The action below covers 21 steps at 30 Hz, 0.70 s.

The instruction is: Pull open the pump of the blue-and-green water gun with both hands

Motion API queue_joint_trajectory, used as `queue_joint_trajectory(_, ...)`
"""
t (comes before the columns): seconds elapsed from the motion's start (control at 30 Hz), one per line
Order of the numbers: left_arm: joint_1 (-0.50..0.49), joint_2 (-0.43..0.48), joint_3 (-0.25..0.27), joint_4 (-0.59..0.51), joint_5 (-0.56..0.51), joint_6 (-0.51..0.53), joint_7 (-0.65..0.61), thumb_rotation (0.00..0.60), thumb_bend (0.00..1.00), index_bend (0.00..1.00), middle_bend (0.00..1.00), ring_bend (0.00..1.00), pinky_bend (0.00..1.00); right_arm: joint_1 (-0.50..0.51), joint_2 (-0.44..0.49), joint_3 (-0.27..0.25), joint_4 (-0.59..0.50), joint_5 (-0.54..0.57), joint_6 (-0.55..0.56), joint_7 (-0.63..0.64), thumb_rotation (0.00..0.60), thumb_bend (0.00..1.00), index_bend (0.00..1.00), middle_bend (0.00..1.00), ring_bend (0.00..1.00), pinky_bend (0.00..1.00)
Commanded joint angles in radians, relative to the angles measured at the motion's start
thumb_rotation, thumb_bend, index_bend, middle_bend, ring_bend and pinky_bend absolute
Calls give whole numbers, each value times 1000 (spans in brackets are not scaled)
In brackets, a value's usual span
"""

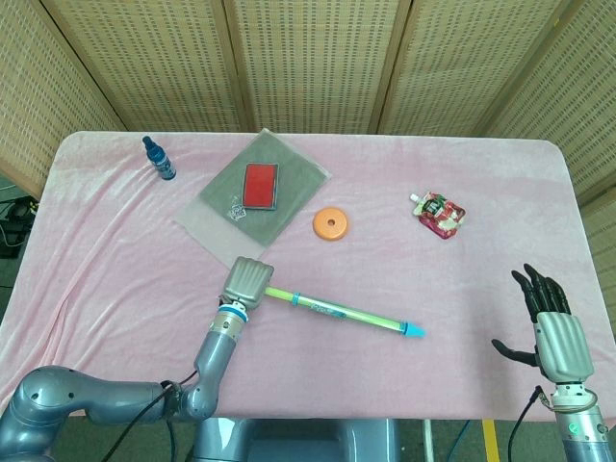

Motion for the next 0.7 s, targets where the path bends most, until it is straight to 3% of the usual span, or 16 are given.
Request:
queue_joint_trajectory(0.03, 33, 61, -5, -84, 19, 51, -25, 600, 599, 824, 916, 841, 783, 0, -2, -4, -3, -6, 0, -7, 600, 126, 10, 0, 0, 0)
queue_joint_trajectory(0.57, 112, 290, -43, -350, -92, 132, -54, 600, 621, 831, 919, 845, 788, -17, -2, -34, -61, -33, 16, -116, 600, 128, 60, 19, 8, 33)
queue_joint_trajectory(0.67, 120, 338, -51, -386, -116, 138, -60, 600, 621, 831, 919, 845, 788, -17, -1, -31, -94, -23, 15, -159, 600, 131, 90, 186, 181, 185)
queue_joint_trajectory(0.7, 123, 351, -51, -396, -118, 139, -66, 600, 622, 831, 919, 845, 788, -16, -1, -28, -110, -22, 18, -177, 600, 132, 96, 287, 294, 256)
